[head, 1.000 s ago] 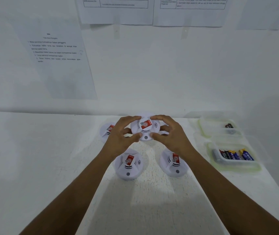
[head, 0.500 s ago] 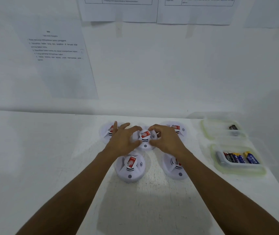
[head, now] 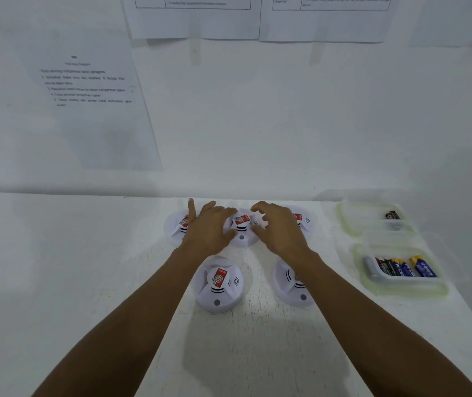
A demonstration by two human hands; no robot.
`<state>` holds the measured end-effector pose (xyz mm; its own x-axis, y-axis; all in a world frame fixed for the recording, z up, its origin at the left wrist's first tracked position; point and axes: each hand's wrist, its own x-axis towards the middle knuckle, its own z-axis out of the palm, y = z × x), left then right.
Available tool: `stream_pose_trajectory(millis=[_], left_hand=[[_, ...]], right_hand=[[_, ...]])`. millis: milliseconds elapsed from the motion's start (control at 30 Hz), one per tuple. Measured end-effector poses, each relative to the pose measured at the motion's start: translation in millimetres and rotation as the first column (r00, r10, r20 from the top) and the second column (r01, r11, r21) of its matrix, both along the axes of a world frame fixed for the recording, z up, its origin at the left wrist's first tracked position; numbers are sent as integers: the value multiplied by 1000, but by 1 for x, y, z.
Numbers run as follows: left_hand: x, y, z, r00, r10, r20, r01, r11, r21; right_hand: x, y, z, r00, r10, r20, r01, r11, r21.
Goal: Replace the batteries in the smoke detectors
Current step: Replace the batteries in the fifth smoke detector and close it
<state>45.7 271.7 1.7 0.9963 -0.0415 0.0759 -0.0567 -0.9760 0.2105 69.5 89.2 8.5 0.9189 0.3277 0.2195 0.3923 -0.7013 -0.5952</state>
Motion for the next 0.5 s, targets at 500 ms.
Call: stream_pose_trajectory(millis=[500], left_hand=[[46, -94, 1, 944, -317, -94, 311, 948, -68]], right_hand=[[11, -91, -1, 952, -203, -229, 223, 973, 62]])
